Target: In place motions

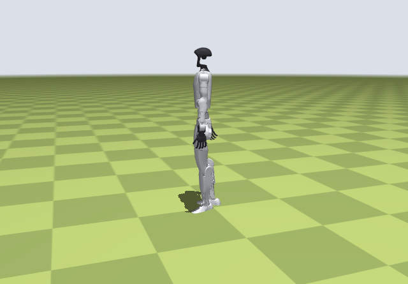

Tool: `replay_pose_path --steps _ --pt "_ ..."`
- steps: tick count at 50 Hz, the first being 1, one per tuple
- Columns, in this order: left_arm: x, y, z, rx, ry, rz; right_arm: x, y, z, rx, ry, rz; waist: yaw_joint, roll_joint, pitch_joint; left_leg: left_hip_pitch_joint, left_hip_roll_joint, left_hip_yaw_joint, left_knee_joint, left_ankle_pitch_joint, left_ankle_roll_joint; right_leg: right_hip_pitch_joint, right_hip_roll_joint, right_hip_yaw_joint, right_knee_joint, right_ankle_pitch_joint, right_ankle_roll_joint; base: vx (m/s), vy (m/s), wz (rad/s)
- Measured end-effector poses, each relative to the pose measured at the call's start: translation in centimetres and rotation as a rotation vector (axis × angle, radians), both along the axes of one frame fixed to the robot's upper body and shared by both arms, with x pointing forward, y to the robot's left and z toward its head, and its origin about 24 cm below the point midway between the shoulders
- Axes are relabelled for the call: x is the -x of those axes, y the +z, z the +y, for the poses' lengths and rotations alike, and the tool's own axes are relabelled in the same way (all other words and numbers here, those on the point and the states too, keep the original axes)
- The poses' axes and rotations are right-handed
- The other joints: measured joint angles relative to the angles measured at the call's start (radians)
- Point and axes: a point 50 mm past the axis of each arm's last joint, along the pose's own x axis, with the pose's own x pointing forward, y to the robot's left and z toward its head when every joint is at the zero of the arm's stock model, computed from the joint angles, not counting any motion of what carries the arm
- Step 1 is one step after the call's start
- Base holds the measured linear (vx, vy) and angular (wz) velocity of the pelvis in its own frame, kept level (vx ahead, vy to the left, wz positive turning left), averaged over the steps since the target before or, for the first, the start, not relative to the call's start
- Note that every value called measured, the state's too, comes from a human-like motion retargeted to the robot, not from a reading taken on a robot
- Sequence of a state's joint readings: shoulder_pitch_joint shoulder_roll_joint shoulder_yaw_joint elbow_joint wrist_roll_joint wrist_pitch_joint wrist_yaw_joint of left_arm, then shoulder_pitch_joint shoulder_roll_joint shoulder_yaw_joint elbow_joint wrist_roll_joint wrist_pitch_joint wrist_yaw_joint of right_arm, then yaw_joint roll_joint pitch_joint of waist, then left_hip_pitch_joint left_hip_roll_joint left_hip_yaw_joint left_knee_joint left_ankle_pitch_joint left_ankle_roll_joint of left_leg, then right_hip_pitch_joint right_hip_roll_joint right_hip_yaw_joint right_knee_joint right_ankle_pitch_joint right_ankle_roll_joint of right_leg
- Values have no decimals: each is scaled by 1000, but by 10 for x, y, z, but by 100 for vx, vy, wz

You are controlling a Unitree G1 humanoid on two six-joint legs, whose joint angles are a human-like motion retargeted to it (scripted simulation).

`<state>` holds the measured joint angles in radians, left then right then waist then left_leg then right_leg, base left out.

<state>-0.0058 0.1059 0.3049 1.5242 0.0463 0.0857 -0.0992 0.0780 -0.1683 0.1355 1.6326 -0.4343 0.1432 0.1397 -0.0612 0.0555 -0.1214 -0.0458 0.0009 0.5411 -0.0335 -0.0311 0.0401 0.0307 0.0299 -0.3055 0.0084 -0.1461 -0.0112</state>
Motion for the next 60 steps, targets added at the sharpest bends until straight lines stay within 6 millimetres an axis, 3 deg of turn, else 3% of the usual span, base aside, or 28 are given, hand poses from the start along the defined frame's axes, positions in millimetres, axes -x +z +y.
replay_pose_path --steps 3,7,8,12,16,22,32,41,49,54,60 --pt "-6 0 -2 67 -36 -14 8 2 6 7 -149 51 -5 2 4 2 0 -22 2 0 6 -10 -12 -8 7 14 10 -6 4 1" --pt "-4 2 -2 166 -30 -11 -7 -1 13 -11 -309 34 -237 11 17 -14 -44 -210 1 25 27 -50 -27 -202 21 41 -20 1 -1 235" --pt "0 3 -1 177 -30 9 -12 -2 14 -13 -288 29 -306 19 17 -23 -51 -267 5 32 32 -53 -29 -260 16 47 -22 2 -1 147" --pt "14 4 0 151 -38 108 -47 -6 9 -5 -65 -80 -183 14 15 -6 -21 -122 2 10 23 -43 -21 -103 23 35 -3 -6 2 -153" --pt "26 5 1 130 -74 165 -80 -7 8 -10 120 -207 -174 10 14 0 -19 -108 3 7 22 -48 -21 -85 27 40 -6 -1 1 -31" --pt "36 5 -3 149 -85 184 -105 -7 21 -94 114 -292 -171 4 16 4 -16 -99 3 8 20 -48 -22 -76 26 45 -6 0 0 0" --pt "37 5 -10 178 -90 190 -89 -10 35 -161 -47 -242 -168 -3 17 1 -12 -106 7 10 16 -46 -21 -89 28 41 -5 0 0 0" --pt "31 5 -6 161 -132 183 -59 -8 14 -66 106 -129 -165 -7 27 0 -10 -110 25 3 18 -34 -20 -88 24 38 -7 0 0 0" --pt "22 4 -6 159 -156 155 -33 -3 -1 -31 -28 -26 -157 -5 22 -2 -19 -126 32 0 24 -27 -29 -103 30 31 -1 0 0 2" --pt "26 3 -9 169 -129 153 -37 -2 -3 -3 -73 -45 -153 4 17 -3 -21 -138 32 -9 26 -39 -29 -82 42 38 7 1 1 -16" --pt "26 4 -5 158 -129 164 -61 -7 8 -32 -55 -142 -156 26 23 -38 5 -167 55 -15 28 -100 -25 -14 131 17 26 -6 -1 -18"
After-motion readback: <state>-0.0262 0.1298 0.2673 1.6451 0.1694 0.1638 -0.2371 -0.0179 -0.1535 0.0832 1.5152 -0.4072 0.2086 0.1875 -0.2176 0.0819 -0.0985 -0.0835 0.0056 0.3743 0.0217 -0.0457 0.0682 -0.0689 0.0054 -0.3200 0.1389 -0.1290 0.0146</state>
